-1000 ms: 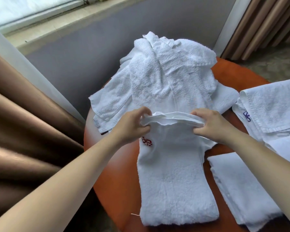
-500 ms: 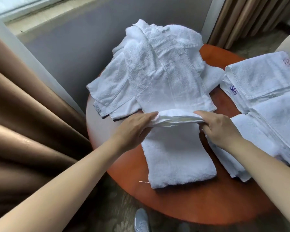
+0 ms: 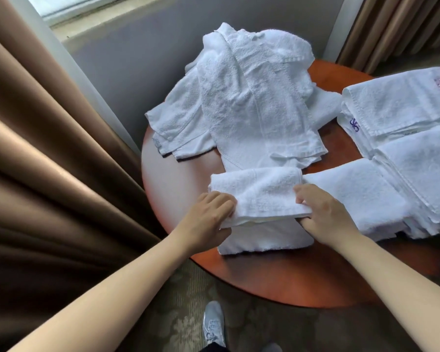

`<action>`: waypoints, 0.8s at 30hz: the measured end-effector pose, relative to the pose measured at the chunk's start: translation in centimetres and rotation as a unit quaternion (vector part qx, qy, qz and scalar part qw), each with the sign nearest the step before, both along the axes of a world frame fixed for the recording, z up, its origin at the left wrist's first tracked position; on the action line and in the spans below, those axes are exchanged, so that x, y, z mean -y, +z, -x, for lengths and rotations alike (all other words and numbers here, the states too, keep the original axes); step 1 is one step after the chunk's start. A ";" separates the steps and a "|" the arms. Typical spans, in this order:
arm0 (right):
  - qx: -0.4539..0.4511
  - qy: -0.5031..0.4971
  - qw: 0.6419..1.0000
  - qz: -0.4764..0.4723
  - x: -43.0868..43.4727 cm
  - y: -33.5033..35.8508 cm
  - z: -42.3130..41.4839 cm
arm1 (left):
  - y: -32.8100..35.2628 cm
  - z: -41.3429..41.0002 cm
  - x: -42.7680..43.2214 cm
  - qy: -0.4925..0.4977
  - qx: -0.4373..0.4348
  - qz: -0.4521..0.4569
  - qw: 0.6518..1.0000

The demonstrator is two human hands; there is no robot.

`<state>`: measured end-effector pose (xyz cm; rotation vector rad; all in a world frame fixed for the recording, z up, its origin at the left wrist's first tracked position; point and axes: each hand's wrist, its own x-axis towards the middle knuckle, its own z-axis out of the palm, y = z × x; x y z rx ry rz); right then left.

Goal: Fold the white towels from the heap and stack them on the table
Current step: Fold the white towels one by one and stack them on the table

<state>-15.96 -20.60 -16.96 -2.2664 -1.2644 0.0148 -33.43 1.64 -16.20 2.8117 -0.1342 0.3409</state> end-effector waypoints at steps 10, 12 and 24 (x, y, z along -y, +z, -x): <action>-0.072 0.019 0.987 0.141 4.2 -3.9 3.1 | -4.9 2.8 4.2 0.018 -0.033 -0.088 0.995; -0.064 0.041 0.988 0.133 4.8 -4.3 3.4 | -5.3 2.5 4.5 0.034 0.002 -0.090 0.995; 0.034 -0.030 0.998 0.050 1.5 -1.1 4.6 | -3.1 1.2 6.5 0.068 0.007 -0.061 0.996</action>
